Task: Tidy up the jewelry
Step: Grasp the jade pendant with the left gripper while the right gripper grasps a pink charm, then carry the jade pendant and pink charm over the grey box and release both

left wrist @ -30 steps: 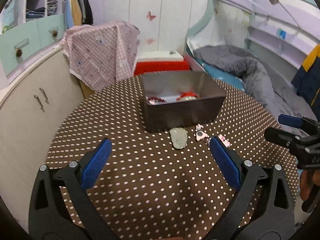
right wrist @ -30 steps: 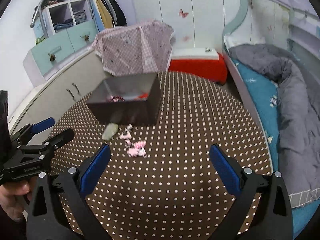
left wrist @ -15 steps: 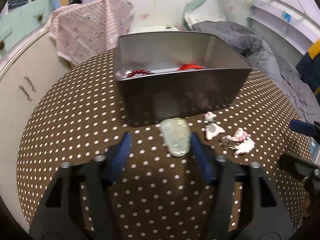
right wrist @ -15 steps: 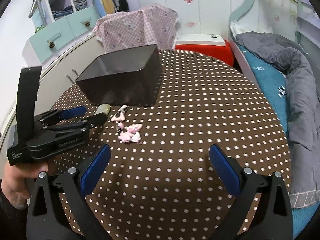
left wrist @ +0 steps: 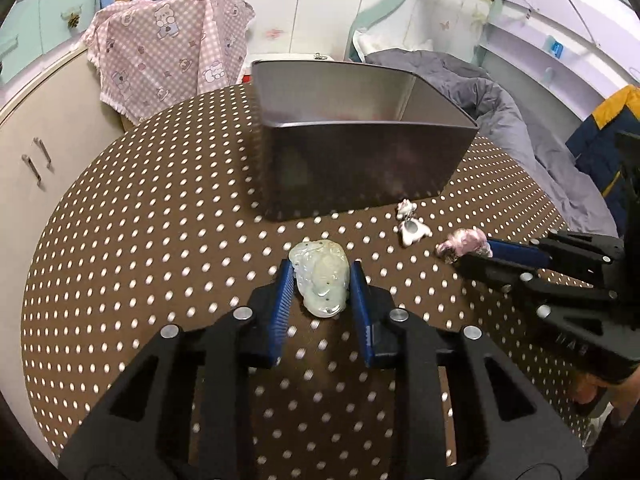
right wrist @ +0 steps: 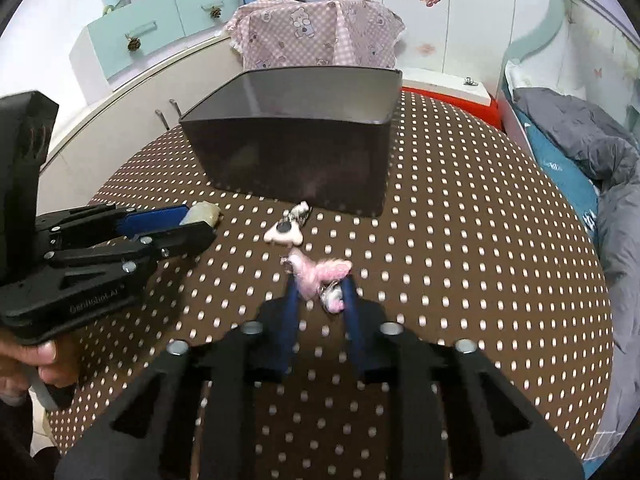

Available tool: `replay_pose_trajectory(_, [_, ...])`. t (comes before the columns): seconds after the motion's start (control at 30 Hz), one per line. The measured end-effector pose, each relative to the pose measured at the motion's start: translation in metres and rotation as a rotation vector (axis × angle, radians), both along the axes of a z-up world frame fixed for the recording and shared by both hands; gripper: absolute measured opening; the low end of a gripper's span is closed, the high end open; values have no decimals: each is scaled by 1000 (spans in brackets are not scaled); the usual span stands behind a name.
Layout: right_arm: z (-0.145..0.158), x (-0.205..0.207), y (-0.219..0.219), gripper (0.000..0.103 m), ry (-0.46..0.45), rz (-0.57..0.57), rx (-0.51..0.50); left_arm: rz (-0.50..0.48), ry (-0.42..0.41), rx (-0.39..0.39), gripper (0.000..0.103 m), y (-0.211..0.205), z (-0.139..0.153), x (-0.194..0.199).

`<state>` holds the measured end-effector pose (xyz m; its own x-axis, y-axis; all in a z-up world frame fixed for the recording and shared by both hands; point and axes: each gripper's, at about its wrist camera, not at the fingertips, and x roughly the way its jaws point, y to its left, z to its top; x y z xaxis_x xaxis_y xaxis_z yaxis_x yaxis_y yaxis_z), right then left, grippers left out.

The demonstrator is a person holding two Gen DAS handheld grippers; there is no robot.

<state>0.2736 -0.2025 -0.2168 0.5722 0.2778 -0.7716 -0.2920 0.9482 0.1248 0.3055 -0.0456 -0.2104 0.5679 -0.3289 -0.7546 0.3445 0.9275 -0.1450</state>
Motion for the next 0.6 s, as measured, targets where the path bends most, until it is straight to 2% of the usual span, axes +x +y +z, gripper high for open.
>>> replay_pose_trajectory(0.23, [1,-21,-13,15,1,-15,21,-1,0,-16,28,5,1,-8])
replay_pose_trajectory(0.47, [10,-1,-6,18,-17,-32,17,2,1,-22,28,5,1,-11])
replay_pose_trajectory(0.5, [7,4,-1,24,-6,-21,7,2,2,-24,28,6,1,-10])
replay_pose_trajectory(0.6, [0,9,11,25,-20,-6,-71,2,3,-33,28,7,1,-11])
